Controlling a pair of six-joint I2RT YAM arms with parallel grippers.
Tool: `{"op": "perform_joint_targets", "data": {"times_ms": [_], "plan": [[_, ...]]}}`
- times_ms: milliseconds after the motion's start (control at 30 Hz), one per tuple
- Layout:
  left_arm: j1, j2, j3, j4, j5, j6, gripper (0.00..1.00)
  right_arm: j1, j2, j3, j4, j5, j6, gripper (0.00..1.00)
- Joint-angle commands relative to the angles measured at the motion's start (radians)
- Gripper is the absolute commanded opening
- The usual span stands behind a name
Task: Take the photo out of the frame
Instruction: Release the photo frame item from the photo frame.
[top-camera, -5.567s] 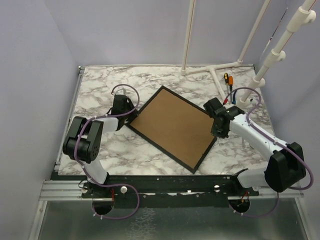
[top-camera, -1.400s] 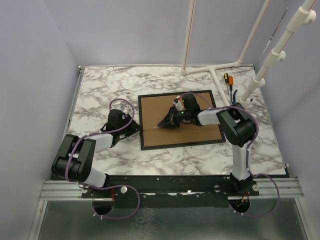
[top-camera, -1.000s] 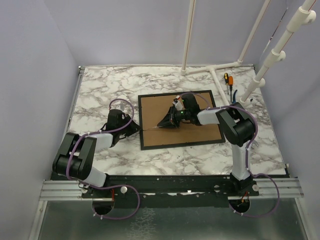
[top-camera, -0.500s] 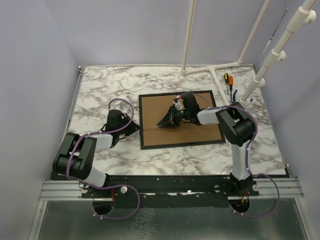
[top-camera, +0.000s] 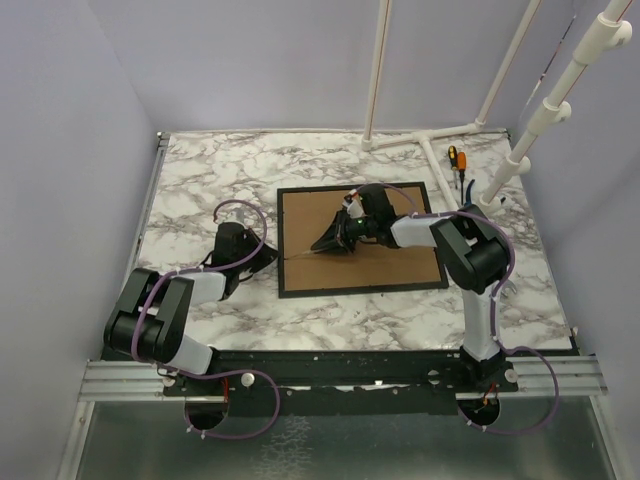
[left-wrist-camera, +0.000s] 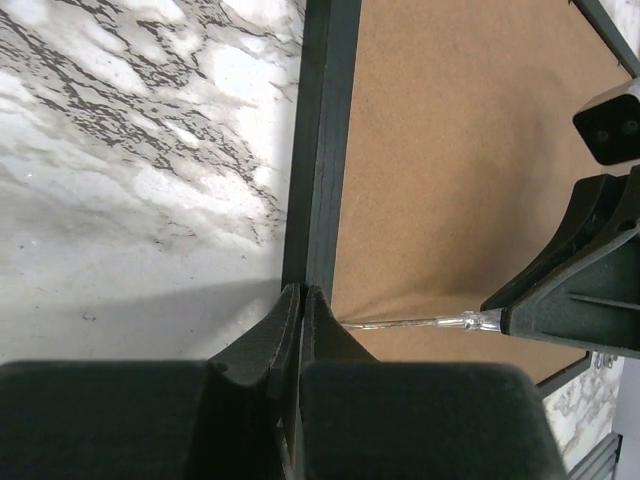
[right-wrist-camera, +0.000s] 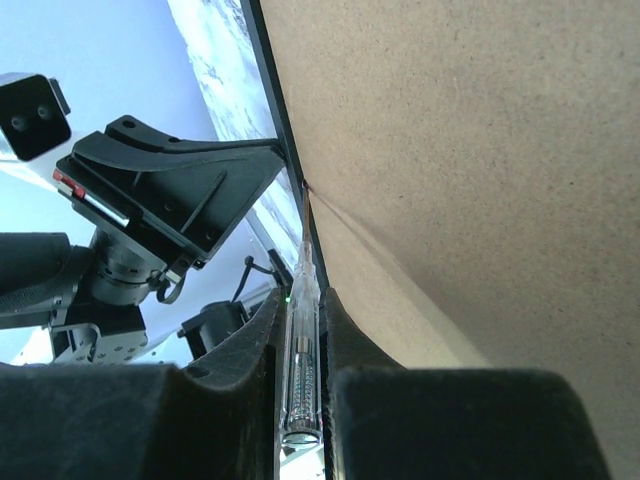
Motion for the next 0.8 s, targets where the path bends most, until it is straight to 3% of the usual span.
{"op": "perform_joint_targets", "data": {"times_ms": [0, 400, 767], "plan": [[-0.059, -0.007, -0.03, -0.021, 0.057, -0.035, 0.0, 0.081, 0.02, 0.055, -0.002, 0.043, 0.022, 0.01], [-0.086, -0.009, -0.042, -0.002, 0.05, -0.057, 0.0, 0.119, -0.019, 0.166, -0.195, 0.163, -0.01, 0.01], [-0.116, -0.016, -0.037, 0.002, 0.054, -0.07, 0.0, 0.166, -0.013, 0.414, -0.571, 0.34, -0.068, 0.01]]}}
